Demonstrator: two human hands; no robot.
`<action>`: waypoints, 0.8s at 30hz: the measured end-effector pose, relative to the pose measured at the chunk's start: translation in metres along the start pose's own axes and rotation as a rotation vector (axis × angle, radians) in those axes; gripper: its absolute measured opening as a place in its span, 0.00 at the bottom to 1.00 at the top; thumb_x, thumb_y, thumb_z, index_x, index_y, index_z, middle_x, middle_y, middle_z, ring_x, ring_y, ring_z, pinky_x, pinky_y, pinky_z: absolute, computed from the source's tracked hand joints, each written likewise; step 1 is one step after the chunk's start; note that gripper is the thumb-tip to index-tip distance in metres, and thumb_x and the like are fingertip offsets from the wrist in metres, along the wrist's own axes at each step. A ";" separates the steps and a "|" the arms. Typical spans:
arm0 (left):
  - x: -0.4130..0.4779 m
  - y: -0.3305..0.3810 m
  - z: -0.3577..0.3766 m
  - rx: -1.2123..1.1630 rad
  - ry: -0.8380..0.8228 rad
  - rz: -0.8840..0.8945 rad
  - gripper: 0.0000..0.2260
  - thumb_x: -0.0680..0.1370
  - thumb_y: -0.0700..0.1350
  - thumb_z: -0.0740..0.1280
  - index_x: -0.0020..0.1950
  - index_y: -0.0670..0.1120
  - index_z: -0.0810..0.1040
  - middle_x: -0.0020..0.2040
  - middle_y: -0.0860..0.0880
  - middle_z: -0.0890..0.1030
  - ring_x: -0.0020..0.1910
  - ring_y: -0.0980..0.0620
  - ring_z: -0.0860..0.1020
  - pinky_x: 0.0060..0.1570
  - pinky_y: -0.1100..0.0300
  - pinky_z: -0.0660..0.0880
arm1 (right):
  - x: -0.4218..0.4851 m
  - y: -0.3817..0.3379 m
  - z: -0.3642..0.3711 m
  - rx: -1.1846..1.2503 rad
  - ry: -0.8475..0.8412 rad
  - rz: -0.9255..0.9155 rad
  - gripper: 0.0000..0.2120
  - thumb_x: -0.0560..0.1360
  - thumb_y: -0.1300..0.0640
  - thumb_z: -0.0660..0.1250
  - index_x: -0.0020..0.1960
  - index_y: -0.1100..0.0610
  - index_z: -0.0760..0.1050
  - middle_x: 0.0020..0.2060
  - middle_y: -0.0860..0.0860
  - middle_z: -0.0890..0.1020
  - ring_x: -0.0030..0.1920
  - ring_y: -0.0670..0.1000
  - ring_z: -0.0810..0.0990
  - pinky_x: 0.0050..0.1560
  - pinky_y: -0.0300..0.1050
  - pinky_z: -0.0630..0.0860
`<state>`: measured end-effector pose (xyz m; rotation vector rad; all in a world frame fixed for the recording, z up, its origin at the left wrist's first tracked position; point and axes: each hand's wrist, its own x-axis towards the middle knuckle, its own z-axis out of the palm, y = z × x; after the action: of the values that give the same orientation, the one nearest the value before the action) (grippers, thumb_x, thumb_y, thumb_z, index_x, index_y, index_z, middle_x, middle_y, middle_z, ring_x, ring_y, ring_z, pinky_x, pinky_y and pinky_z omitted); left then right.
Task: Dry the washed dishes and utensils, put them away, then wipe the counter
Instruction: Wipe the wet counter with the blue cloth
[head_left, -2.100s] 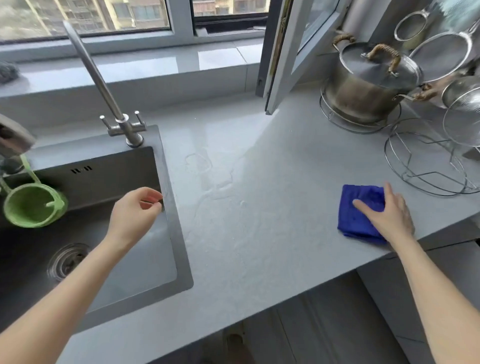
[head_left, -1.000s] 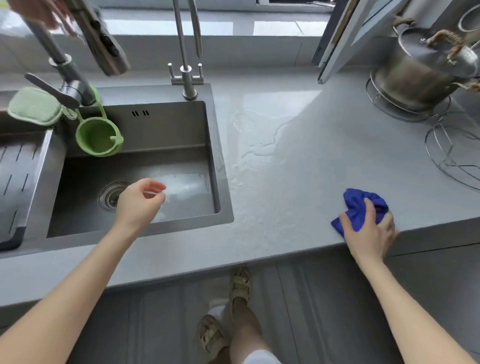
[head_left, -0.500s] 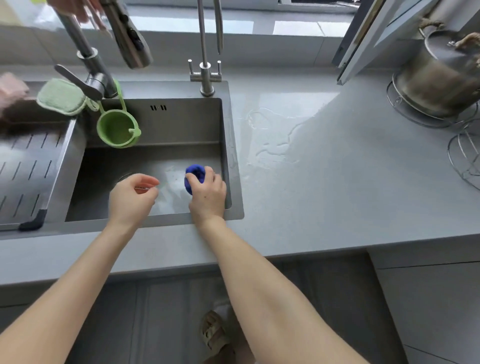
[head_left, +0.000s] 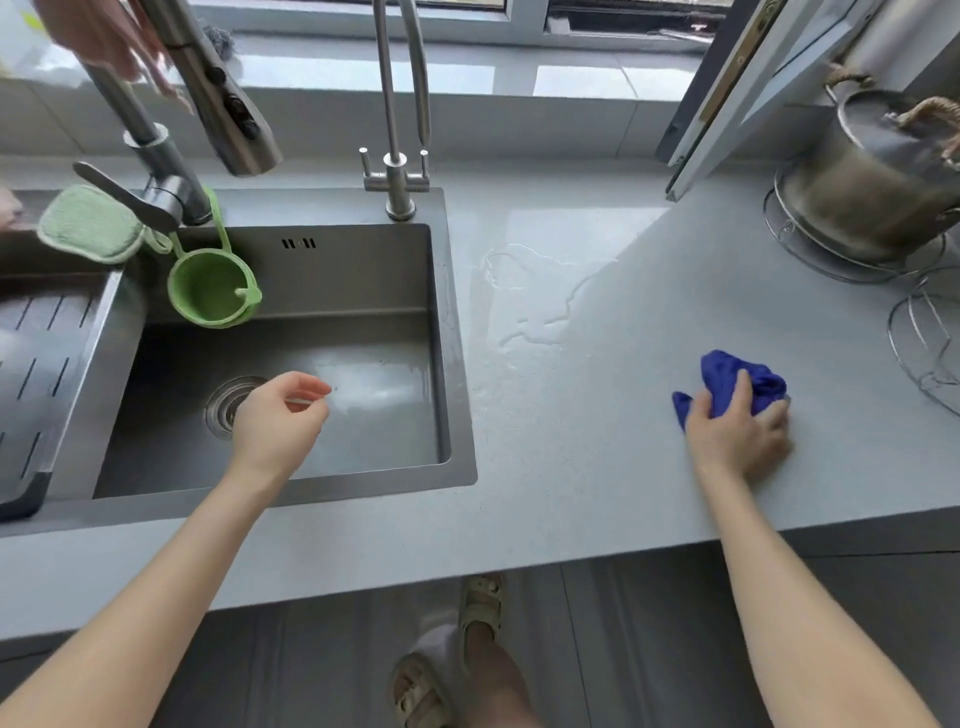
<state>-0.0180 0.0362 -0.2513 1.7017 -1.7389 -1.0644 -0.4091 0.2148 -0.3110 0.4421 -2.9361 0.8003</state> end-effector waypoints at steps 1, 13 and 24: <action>0.002 0.003 0.002 -0.006 -0.006 0.000 0.08 0.72 0.34 0.64 0.46 0.44 0.81 0.40 0.49 0.80 0.43 0.46 0.79 0.52 0.45 0.78 | 0.001 -0.010 0.011 -0.076 -0.006 -0.035 0.32 0.74 0.40 0.56 0.74 0.52 0.63 0.73 0.66 0.58 0.68 0.69 0.63 0.70 0.62 0.57; 0.033 0.023 0.019 -0.031 0.007 -0.022 0.09 0.71 0.35 0.65 0.44 0.47 0.80 0.39 0.50 0.80 0.44 0.45 0.80 0.51 0.44 0.78 | -0.171 -0.187 0.091 0.217 -0.354 -0.998 0.23 0.57 0.63 0.70 0.53 0.60 0.81 0.57 0.65 0.77 0.45 0.64 0.77 0.49 0.51 0.74; 0.076 0.049 0.049 -0.046 -0.015 -0.027 0.09 0.72 0.35 0.65 0.44 0.48 0.80 0.40 0.51 0.80 0.45 0.46 0.79 0.50 0.44 0.78 | 0.089 -0.070 0.047 0.429 0.026 -0.111 0.25 0.73 0.55 0.57 0.67 0.62 0.72 0.65 0.68 0.68 0.65 0.65 0.70 0.66 0.44 0.63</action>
<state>-0.0943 -0.0322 -0.2542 1.6981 -1.6918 -1.1236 -0.4733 0.1107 -0.3052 0.6060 -2.6758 1.4093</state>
